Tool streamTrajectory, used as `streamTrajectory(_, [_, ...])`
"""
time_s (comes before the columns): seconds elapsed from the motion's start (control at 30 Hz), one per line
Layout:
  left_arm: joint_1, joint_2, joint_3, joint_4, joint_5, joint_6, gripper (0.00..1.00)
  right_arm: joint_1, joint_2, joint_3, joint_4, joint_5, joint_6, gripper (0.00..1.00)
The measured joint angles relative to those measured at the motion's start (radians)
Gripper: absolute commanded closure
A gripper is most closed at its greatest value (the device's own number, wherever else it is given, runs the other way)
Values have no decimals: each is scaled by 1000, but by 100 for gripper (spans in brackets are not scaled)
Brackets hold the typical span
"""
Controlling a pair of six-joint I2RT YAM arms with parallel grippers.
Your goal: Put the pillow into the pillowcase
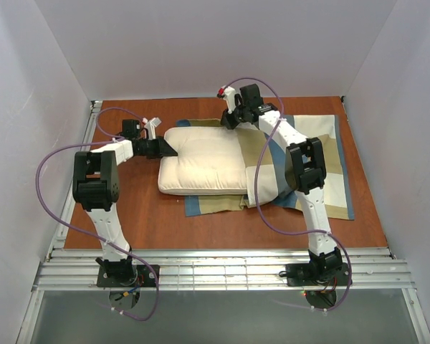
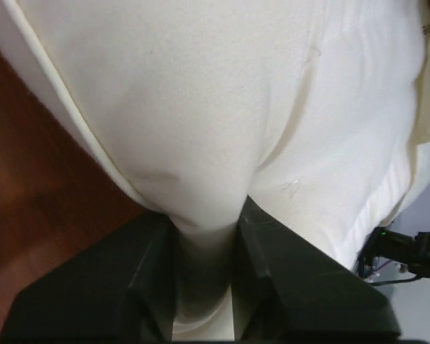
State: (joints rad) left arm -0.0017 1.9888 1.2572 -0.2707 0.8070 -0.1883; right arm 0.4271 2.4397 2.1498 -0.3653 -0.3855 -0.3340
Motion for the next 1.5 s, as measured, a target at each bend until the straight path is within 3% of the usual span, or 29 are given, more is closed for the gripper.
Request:
streamTrajectory(0.37, [-133, -63, -74, 140, 174, 12, 100, 51, -269, -72, 21, -159, 253, 99])
streamTrajectory(0.63, [-182, -111, -335, 494, 272, -322, 100, 132, -350, -299, 182, -175, 472, 99])
streamTrajectory(0.73, [-162, -171, -454, 615, 277, -476, 100, 138, -340, -373, 164, -196, 512, 36])
streamTrajectory(0.8, [-141, -220, -500, 647, 259, -536, 64, 132, -333, -373, 150, -208, 517, 20])
streamTrajectory(0.83, [-132, -245, -507, 632, 249, -542, 53, 128, -338, -372, 144, -215, 515, 15])
streamTrajectory(0.87, [-126, -271, -505, 600, 236, -534, 48, 117, -349, -372, 135, -220, 509, 11])
streamTrajectory(0.93, [-110, -326, -473, 475, 186, -465, 37, 71, -398, -376, 106, -223, 495, 12])
streamTrajectory(0.97, [-108, -350, -444, 408, 151, -406, 26, 30, -463, -406, 87, -221, 484, 12])
streamTrajectory(1.03, [-114, -391, -363, 259, 58, -232, 24, -75, -581, -479, 76, -216, 472, 15])
streamTrajectory(1.07, [-121, -411, -319, 198, 2, -127, 17, -135, -672, -544, 59, -214, 460, 16])
streamTrajectory(1.1, [-129, -435, -286, 150, -47, -20, 2, -217, -779, -618, 40, -209, 448, 17])
streamTrajectory(1.2, [-212, -548, -261, 61, -209, 300, 2, -394, -1040, -823, 2, -176, 405, 25])
streamTrajectory(1.3, [-429, -632, -269, 33, -335, 568, 2, -428, -1213, -1052, -61, -135, 355, 31])
streamTrajectory(1.4, [-643, -610, -269, 32, -416, 727, 2, -454, -1217, -1221, -117, -95, 325, 31])
streamTrajectory(1.5, [-769, -513, -272, 47, -513, 816, 2, -488, -1108, -1303, -141, -50, 322, 32])
